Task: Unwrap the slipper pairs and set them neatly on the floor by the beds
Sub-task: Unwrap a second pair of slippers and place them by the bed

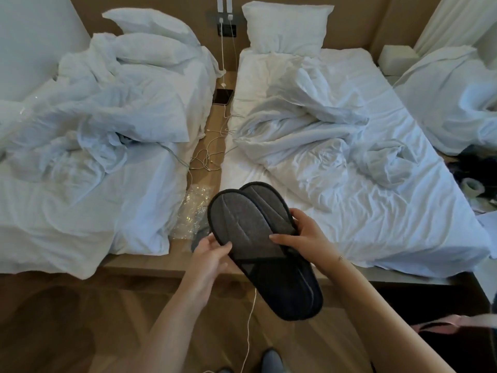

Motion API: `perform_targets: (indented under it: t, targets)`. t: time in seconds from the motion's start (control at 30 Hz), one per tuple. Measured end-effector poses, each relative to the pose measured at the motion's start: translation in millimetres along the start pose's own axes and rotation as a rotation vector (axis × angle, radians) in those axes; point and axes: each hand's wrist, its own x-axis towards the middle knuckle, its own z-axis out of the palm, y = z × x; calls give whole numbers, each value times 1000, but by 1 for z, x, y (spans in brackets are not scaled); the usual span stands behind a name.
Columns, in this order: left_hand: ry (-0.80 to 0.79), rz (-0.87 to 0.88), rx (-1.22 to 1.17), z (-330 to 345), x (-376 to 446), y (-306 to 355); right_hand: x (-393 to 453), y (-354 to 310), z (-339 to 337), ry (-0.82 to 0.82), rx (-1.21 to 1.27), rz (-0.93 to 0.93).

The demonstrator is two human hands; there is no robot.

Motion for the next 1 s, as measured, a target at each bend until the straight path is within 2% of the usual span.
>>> perform_targets:
  t: [0.07, 0.13, 0.17, 0.23, 0.3, 0.37, 0.47, 0.57, 0.63, 0.73, 0.8, 0.9, 1.0]
  targets:
    - [108, 104, 143, -17, 7, 14, 14, -4, -2, -110, -228, -90]
    - [118, 273, 268, -33, 8, 29, 30, -9, 5, -259, -402, -152]
    - [57, 321, 367, -40, 9, 35, 36, -12, 11, -338, -462, -169]
    - [-128, 285, 588, -52, 10, 40, 48, -21, 29, -479, -559, -196]
    - [-174, 258, 708, -65, 10, 33, 58, -29, 51, -563, -664, -248]
    - [-54, 342, 695, -81, 13, 19, 66, -34, 73, -569, -751, -300]
    - [115, 441, 559, -104, 13, 2, 73, -35, 106, -571, -742, -308]
    - [273, 436, 457, -135, 22, -9, 79, -34, 142, -427, -892, -431]
    - [343, 374, 315, -166, 30, -15, 76, -31, 171, -186, -960, -507]
    - [383, 288, 127, -224, 43, -17, 61, -21, 232, 229, -724, -442]
    - [376, 248, 56, -274, 52, -18, 52, -12, 288, 410, -553, -299]
    - [377, 192, 17, -355, 66, -10, 52, -11, 381, 486, -221, 12]
    - [386, 151, -45, -426, 70, -6, 52, -23, 465, 343, 220, 278]
